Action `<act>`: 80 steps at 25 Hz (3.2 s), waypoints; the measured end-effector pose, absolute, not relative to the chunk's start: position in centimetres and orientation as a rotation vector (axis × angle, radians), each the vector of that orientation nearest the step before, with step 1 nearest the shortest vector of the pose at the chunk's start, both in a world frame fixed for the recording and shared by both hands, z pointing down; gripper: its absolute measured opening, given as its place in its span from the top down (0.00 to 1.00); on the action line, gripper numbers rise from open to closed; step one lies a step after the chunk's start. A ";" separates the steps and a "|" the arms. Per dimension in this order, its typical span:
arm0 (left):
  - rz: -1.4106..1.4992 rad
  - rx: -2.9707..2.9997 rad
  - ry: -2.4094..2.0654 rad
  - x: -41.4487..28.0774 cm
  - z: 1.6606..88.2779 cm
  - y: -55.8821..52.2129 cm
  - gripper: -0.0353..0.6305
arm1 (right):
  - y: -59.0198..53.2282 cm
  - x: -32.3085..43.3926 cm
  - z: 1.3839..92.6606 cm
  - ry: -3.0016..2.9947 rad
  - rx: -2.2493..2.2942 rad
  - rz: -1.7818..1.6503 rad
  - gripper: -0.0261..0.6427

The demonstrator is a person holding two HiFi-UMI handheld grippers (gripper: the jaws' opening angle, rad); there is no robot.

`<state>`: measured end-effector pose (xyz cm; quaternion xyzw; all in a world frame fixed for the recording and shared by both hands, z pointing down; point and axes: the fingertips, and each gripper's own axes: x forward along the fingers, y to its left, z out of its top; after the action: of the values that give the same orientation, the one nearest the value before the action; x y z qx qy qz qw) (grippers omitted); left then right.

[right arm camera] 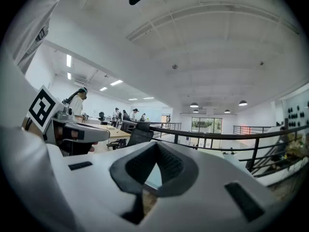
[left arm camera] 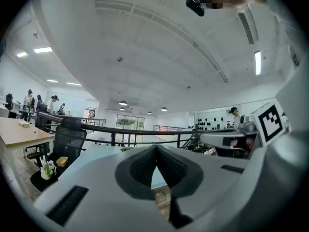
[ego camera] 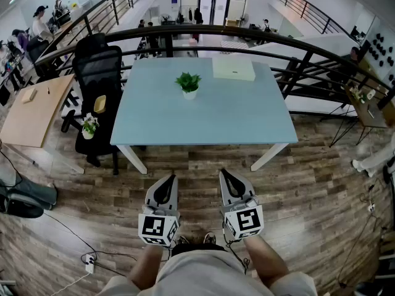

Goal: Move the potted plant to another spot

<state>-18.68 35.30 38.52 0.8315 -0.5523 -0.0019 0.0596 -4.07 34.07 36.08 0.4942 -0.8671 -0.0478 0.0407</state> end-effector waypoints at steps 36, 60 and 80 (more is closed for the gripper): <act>0.101 2.511 -1.364 -19.0 45.9 37.5 0.93 | 39.0 -2.6 44.0 -2.454 1.537 0.113 0.68; 0.195 2.388 -1.560 -17.3 46.3 15.7 0.93 | 14.0 -1.5 45.0 -2.664 1.347 0.163 0.56; 0.255 2.336 -1.486 -20.5 50.4 5.1 0.93 | 4.7 -5.4 49.8 -2.594 1.317 0.285 0.50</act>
<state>-20.54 5.14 50.36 0.8265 -0.5258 0.0901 0.1797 -5.42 4.65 49.77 0.4478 -0.8821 0.0971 0.1092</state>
